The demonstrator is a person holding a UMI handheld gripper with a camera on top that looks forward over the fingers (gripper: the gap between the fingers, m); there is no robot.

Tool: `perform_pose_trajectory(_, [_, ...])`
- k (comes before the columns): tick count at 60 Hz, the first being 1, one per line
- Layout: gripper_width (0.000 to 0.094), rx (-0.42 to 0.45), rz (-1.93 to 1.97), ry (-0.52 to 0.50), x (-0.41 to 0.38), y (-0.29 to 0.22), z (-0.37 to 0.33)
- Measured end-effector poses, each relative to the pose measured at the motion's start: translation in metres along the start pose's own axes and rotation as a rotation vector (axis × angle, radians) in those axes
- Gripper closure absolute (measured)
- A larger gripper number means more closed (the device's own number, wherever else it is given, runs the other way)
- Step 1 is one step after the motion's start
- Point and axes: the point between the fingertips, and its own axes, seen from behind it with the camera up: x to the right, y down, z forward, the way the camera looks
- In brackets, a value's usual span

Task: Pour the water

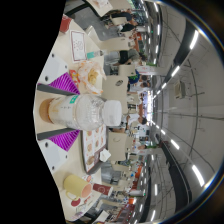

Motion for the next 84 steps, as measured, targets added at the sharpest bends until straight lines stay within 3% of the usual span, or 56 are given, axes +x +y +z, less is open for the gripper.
perform_pose_trajectory(15, [0.0528, -0.022, -0.007, -0.051, -0.002, 0.001, 0.000])
perform_pose_trajectory(24, [0.0530, -0.042, 0.061, -0.135, -0.005, -0.014, -0.010])
perform_pose_trajectory(38, [0.0530, -0.045, 0.724, -0.368, 0.029, -0.109, -0.034])
perform_pose_trajectory(49, [0.0527, -0.067, 1.342, -0.489, 0.104, -0.140, -0.013])
perform_pose_trajectory(68, [0.0531, -0.156, 1.982, -0.455, 0.190, -0.084, 0.028])
perform_pose_trajectory(84, [0.0530, -0.219, 1.929, -0.439, 0.197, -0.074, 0.022])
